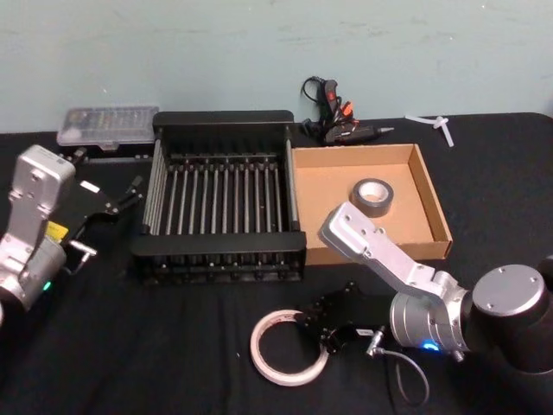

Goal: Pick up the white tape and place it into the black box , Pick up the silver tape and place it into the brown box.

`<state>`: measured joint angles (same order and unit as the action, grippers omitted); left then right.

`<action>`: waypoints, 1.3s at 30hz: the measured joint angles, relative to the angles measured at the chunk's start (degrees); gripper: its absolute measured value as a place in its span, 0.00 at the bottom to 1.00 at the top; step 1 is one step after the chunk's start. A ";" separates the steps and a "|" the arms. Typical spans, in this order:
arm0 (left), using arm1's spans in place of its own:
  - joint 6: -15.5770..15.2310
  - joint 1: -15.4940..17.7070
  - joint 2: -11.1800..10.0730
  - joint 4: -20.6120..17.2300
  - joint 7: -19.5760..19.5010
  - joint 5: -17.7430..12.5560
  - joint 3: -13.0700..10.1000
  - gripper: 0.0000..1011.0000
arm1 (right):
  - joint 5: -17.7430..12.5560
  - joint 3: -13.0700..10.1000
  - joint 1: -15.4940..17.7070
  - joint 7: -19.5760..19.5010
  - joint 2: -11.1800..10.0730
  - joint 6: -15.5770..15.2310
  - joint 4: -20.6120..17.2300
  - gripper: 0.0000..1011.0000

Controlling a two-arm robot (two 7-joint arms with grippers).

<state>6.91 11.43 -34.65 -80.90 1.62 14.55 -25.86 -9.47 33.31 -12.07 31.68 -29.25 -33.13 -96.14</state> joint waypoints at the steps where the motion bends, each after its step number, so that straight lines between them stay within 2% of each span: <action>1: 0.00 0.00 0.00 0.00 0.00 0.00 0.00 0.99 | -0.39 -0.24 0.21 0.04 -0.08 0.77 -0.21 0.09; 13: 0.00 0.00 0.00 0.00 0.00 0.00 0.00 0.99 | -5.11 -3.02 2.18 0.59 -1.84 9.82 -3.33 0.09; 22: 0.00 0.00 0.00 0.00 0.00 0.00 0.00 0.99 | -7.28 -4.65 2.29 0.00 -3.08 14.50 -5.02 0.09; 30: 0.00 0.00 0.00 0.00 0.00 0.00 0.00 0.99 | -7.65 -5.30 0.40 -1.68 -3.20 17.68 -4.94 0.09; 39: 0.00 0.00 0.00 0.00 0.00 0.00 0.00 0.99 | -5.23 -5.30 -4.05 -4.26 -1.01 19.48 -1.34 0.09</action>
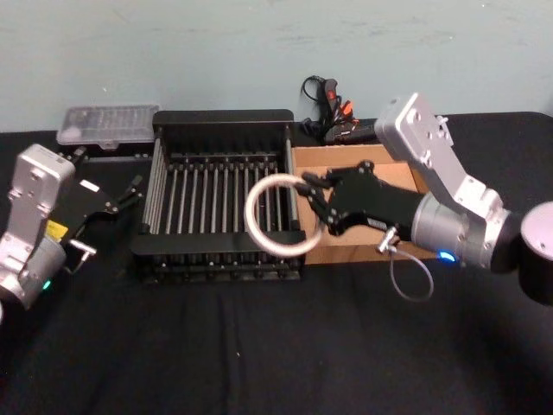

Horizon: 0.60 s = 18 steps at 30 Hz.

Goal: Pick up the white tape and place it into the black box , Pick up the silver tape and place it into the brown box.

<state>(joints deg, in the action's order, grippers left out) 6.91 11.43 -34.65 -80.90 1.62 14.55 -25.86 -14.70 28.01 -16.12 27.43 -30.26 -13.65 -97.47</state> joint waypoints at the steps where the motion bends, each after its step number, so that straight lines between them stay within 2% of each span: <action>1: 0.00 0.00 0.00 0.00 0.00 0.00 0.00 0.99 | 0.53 0.11 -1.00 -0.24 0.62 0.40 1.05 0.09; 7: 0.00 0.00 0.00 0.00 0.00 0.00 0.00 0.99 | 2.22 0.67 -4.75 -0.42 2.99 1.81 5.56 0.09; 10: 0.00 0.00 0.00 0.00 0.00 0.00 0.00 0.99 | 3.57 1.40 -7.90 -0.27 5.07 3.04 9.90 0.09; 17: 0.00 0.00 0.00 0.00 0.00 0.00 0.00 0.99 | 6.54 2.88 -13.01 -0.65 9.19 5.85 18.42 0.09; 18: 0.00 0.00 0.00 0.00 0.00 0.00 0.00 0.99 | 7.32 3.22 -14.12 -0.87 10.30 6.73 20.54 0.09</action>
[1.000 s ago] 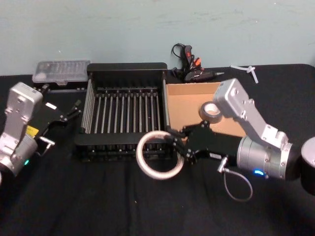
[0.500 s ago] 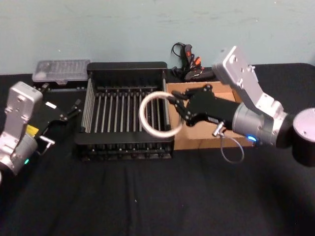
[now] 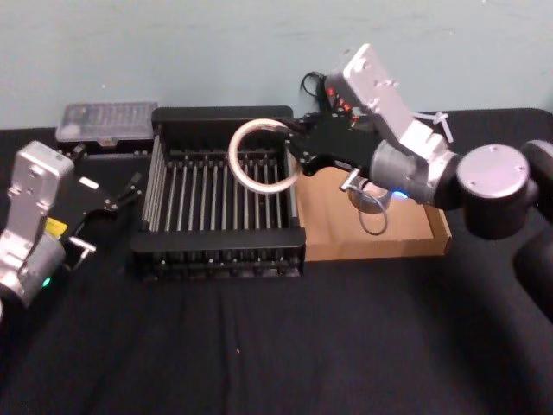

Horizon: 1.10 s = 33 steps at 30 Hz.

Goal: Pick up the white tape and place it into the black box , Pick up the silver tape and place it into the brown box.

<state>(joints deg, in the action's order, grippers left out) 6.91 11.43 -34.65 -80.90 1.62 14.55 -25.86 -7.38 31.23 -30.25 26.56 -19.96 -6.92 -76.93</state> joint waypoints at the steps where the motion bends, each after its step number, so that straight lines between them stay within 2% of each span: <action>1: 0.00 0.00 0.00 0.00 0.00 0.00 0.00 0.99 | 0.73 0.34 -1.01 -0.20 1.02 0.77 1.98 0.09; 2: 0.00 0.00 0.00 0.00 0.00 0.00 0.00 0.99 | 0.73 0.34 -1.01 -0.20 1.02 0.77 1.98 0.09; 5: 0.00 0.00 0.00 0.00 0.00 0.00 0.00 0.99 | 2.41 1.14 -3.47 -0.71 3.78 2.85 7.10 0.09; 12: 0.00 0.00 0.00 0.00 0.00 0.00 0.00 0.99 | 4.97 2.11 -6.86 -1.55 8.17 5.96 14.87 0.09; 21: 0.00 0.00 0.00 0.00 0.00 0.00 0.00 0.99 | 7.06 2.39 -9.17 -2.20 12.25 8.10 21.83 0.09; 28: 0.00 0.00 0.00 0.00 0.00 0.00 0.00 0.99 | 8.67 2.36 -9.96 -2.65 13.89 8.28 24.75 0.09; 33: 0.00 0.00 0.00 0.00 0.00 0.00 0.00 0.99 | 8.85 2.38 -10.02 -2.71 13.98 8.28 24.93 0.09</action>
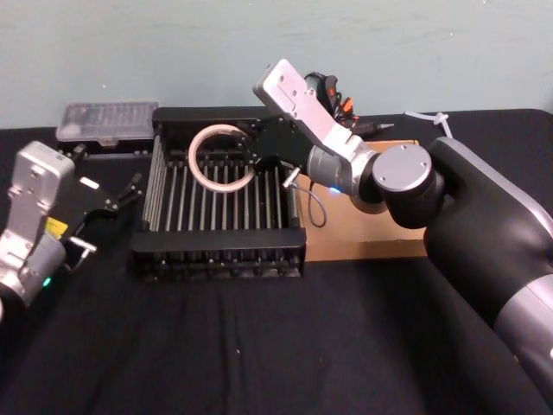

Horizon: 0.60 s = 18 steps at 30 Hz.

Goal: Pick up the white tape and place it into the black box , Pick up the silver tape and place it into the brown box.

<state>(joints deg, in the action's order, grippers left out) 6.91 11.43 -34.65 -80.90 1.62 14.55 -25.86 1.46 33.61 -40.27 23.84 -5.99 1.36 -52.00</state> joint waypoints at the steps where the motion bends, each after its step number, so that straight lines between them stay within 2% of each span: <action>1: 0.00 0.00 0.00 0.00 0.00 0.00 0.00 0.99 | -0.01 0.00 0.00 0.01 -0.04 0.00 -0.03 0.09; 8: 0.00 0.00 0.00 0.00 0.00 0.00 0.00 0.99 | -0.18 -0.02 0.04 0.06 -0.12 0.00 -0.20 0.11; 10: 0.00 0.00 0.00 0.00 0.00 0.00 0.00 0.99 | -0.22 -0.04 0.04 0.07 -0.13 0.00 -0.24 0.20; 14: 0.00 0.00 0.00 0.00 0.00 0.00 0.00 0.99 | -0.27 -0.05 0.06 0.09 -0.15 0.02 -0.29 0.28; 15: 0.00 0.00 0.00 0.00 0.00 0.00 0.00 0.99 | -0.30 -0.05 0.07 0.10 -0.15 0.03 -0.31 0.34; 18: 0.00 0.00 0.00 0.00 0.00 0.00 0.00 0.99 | -0.34 -0.05 0.09 0.12 -0.16 0.03 -0.32 0.42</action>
<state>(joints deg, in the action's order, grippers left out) 6.91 11.43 -34.65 -80.90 1.62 14.55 -25.86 1.13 33.56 -40.19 23.96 -6.15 1.39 -52.33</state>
